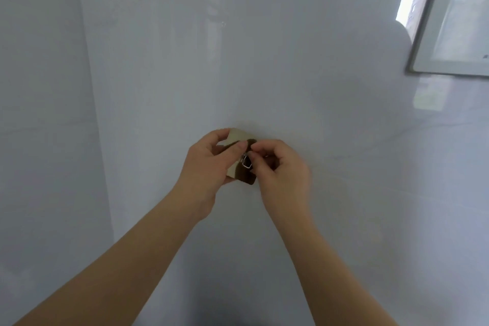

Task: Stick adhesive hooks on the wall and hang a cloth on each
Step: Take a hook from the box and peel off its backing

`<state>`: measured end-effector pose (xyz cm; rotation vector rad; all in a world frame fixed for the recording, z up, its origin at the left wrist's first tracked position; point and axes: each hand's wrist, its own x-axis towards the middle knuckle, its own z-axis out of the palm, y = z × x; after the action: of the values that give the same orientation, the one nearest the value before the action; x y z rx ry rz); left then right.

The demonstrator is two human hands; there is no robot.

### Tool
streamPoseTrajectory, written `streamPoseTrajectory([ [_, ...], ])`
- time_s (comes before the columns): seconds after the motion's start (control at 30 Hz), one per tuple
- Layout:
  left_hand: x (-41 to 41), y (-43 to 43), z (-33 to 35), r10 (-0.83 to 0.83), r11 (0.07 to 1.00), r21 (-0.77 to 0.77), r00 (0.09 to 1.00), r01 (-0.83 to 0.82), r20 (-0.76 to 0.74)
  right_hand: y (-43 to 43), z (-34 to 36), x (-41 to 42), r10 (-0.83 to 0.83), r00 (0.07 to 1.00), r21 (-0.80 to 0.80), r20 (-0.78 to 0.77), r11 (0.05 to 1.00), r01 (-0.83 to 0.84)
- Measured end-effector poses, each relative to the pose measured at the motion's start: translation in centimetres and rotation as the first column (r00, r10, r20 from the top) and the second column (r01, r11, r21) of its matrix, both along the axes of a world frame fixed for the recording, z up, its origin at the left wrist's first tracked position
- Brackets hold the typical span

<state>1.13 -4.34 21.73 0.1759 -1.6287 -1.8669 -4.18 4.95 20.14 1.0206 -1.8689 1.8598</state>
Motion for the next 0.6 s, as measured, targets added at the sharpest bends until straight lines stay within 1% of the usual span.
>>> streamPoseTrajectory([
  [0.07, 0.16, -0.08, 0.12, 0.010, 0.999, -0.046, 1.000, -0.011, -0.007, -0.13, 0.07, 0.20, -0.019, 0.999, 0.018, -0.032, 1.000, 0.020],
  [0.13, 0.30, -0.15, 0.20, 0.023, 0.999, -0.049, 1.000, -0.024, -0.017, -0.19, 0.14, 0.36, -0.008, 0.999, 0.014, -0.043, 1.000, 0.009],
  [0.27, 0.59, -0.36, 0.26, -0.011, 0.998, -0.061, 1.000, 0.010, -0.014, -0.22, 0.18, 0.13, 0.016, 0.998, 0.006, -0.061, 1.000, -0.015],
  [0.37, 0.65, -0.29, 0.04, 0.025, 0.996, -0.084, 0.999, -0.028, -0.035, -0.22, -0.01, 0.09, 0.005, 0.997, 0.039, -0.078, 0.999, -0.002],
  [0.43, 0.69, -0.14, -0.07, 0.042, 0.996, -0.074, 0.997, -0.046, -0.060, -0.12, -0.02, 0.22, 0.022, 0.998, 0.067, -0.051, 0.998, -0.018],
  [0.5, 0.70, -0.10, -0.22, 0.049, 0.997, -0.061, 0.995, -0.054, -0.082, 0.04, 0.08, 0.32, 0.035, 0.999, 0.109, -0.034, 0.994, -0.031],
  [0.6, 0.68, -0.11, -0.40, 0.040, 0.997, -0.065, 0.996, -0.045, -0.075, 0.03, 0.24, 0.34, 0.006, 0.999, 0.158, -0.054, 0.987, 0.003],
])
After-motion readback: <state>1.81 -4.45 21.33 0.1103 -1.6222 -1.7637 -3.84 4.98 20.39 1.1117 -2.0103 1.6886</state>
